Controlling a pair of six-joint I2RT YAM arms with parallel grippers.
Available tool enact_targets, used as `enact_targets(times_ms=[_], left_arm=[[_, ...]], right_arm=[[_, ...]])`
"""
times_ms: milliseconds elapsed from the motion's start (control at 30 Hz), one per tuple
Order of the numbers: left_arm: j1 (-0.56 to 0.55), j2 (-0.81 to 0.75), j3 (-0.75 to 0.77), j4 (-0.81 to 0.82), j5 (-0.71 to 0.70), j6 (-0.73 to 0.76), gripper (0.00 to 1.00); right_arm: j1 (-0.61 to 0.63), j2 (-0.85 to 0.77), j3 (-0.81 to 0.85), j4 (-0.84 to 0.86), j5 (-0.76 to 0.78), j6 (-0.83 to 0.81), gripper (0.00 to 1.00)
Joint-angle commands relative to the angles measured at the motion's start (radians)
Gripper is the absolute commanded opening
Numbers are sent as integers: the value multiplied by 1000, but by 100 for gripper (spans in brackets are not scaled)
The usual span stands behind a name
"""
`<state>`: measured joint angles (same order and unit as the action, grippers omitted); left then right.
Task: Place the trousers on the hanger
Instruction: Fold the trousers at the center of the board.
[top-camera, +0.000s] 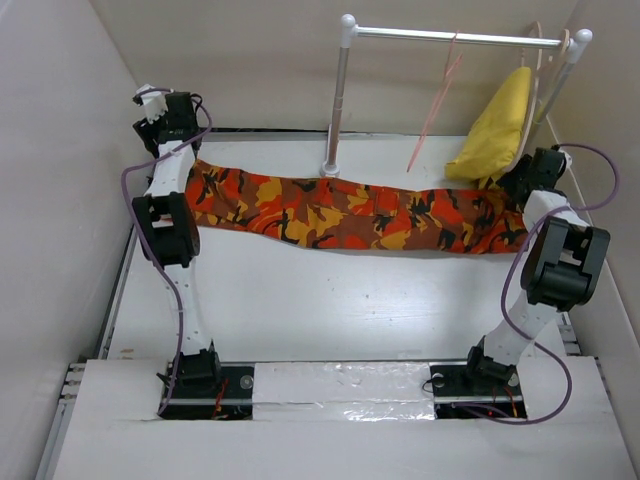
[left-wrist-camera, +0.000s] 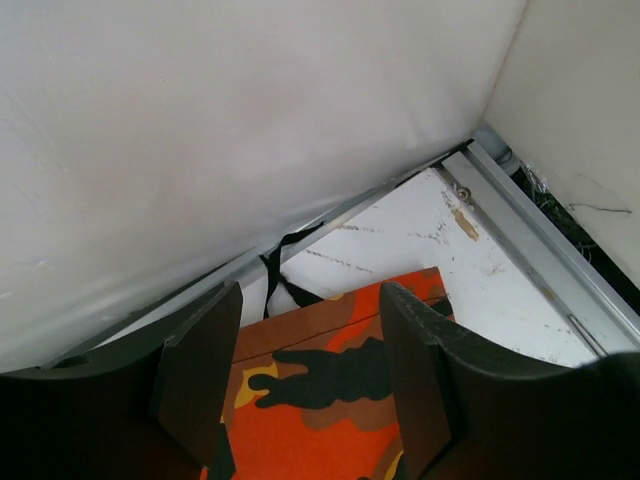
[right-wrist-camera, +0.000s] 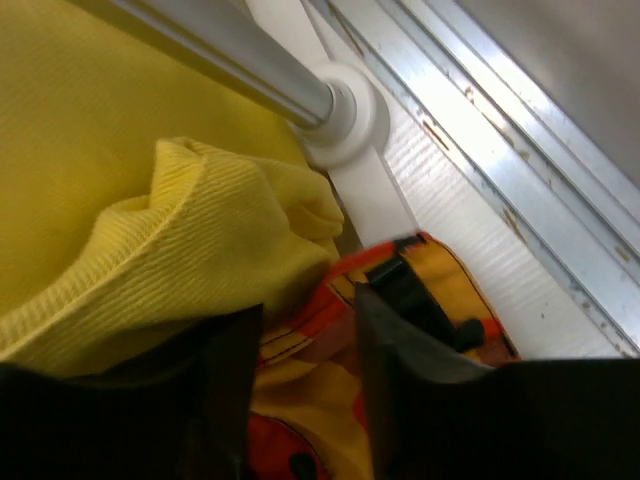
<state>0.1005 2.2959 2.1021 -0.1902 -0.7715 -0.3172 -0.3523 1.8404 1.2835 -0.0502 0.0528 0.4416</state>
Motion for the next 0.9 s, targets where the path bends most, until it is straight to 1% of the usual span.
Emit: enact_targets(times_ms=[0,67,100,133,167,200,233,267,300,333,367,433,467,567,600,667,700,733,767,800,867], left_arm=[[8,-71,-37,46,-18,10,55],[8,-110,-109,34,12,-29,55],[18,-154,-141,31,24,-46,55],[18,-180,-177,34,38,-60,55],[18,-206,-247,31,70,-89,55],[18,-263,-287,34,92,-100,55],[18,-289,-324,40,122,-109,55],[30,-312,-359,29,191,-120,55],[30,-352,-419,20,230,-150,55],[54,-366,-448,2,273,-163,55],[54,-377,-471,-17,344,-181,55],[80,-394,-530,-46,418,-203,55],[80,-395,-545,-60,451,-210,55],[80,-394,-611,-57,498,-215,55],[80,-388,-638,-57,505,-218,55],[80,-377,-659,-60,505,-229,55],[80,-368,-672,-58,497,-233,55],[80,-363,-679,-58,492,-238,56],[80,-360,-686,-57,486,-255,56],[90,-355,-698,-49,489,-263,56],[90,-348,-708,-28,500,-278,58]], right_arm=[[-11,-78,-36,136,-56,6,60],[12,-122,-85,187,-99,19,68],[12,-177,-111,196,-106,19,70],[24,-208,-168,214,-107,25,74],[24,-236,-199,234,-108,31,78],[38,-295,-229,260,-117,42,85],[47,-322,-258,282,-126,46,89],[47,-348,-298,273,-134,46,90],[47,-377,-318,259,-148,39,90],[47,-432,-343,265,-154,39,91],[47,-460,-402,274,-165,39,91],[47,-542,-469,303,-195,48,91],[47,-568,-530,312,-203,49,90],[65,-650,-605,325,-229,42,83],[65,-667,-654,328,-226,33,71],[75,-691,-699,340,-232,22,58],[75,-711,-737,342,-244,13,29],[75,-722,-753,345,-255,5,16],[75,-734,-768,343,-264,-3,9],[75,-763,-782,342,-283,-13,4],[75,-800,-825,340,-304,-20,4]])
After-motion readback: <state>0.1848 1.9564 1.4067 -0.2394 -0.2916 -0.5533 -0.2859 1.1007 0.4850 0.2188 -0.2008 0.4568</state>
